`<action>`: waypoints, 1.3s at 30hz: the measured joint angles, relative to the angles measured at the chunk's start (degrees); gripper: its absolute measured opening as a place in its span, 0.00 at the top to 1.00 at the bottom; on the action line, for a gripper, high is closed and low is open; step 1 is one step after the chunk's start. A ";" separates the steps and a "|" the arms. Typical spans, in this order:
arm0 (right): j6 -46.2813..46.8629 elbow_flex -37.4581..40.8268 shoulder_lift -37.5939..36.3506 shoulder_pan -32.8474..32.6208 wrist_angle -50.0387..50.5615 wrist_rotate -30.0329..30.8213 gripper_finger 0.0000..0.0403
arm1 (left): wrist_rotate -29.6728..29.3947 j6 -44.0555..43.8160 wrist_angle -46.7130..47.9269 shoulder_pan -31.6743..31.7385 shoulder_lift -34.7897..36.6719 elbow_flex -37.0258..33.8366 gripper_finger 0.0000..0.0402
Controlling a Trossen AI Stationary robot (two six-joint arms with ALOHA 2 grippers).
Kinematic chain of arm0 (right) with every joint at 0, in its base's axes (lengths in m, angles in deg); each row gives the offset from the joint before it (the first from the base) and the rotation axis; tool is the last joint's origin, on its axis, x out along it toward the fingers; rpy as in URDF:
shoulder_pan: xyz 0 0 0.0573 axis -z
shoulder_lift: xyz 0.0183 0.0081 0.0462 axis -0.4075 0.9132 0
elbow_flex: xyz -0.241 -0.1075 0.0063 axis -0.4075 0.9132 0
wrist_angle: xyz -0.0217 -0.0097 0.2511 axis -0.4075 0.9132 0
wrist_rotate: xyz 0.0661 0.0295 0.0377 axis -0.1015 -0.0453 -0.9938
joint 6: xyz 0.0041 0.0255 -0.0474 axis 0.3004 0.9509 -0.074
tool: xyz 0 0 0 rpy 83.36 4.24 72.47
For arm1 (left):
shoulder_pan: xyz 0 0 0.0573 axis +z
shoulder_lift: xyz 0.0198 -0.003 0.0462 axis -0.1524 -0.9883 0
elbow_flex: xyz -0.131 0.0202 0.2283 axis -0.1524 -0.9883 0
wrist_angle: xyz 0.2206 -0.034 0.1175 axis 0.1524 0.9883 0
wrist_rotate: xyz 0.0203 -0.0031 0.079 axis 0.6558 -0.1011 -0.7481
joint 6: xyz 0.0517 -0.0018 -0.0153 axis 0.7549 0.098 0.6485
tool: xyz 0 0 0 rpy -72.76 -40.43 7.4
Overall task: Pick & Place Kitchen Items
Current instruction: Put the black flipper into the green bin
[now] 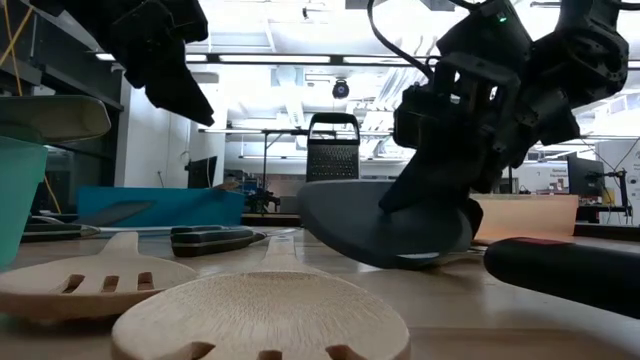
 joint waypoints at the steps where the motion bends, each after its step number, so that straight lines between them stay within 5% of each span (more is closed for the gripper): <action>1: -0.11 0.00 0.00 0.06 -0.08 -0.13 0.76 | 0.00 0.00 0.02 0.00 0.00 0.00 0.49; 7: -0.16 -0.09 0.00 1.14 -0.76 -2.91 0.97 | 0.00 -0.01 0.02 0.00 0.00 0.00 0.49; 27: -5.04 0.04 -10.85 1.80 -2.71 -0.36 0.99 | 0.08 -1.49 -0.49 0.00 0.00 0.00 0.49; 39: -13.89 0.07 -22.62 4.27 2.01 5.63 0.99 | 6.16 1.09 -11.28 -0.02 0.00 0.00 0.49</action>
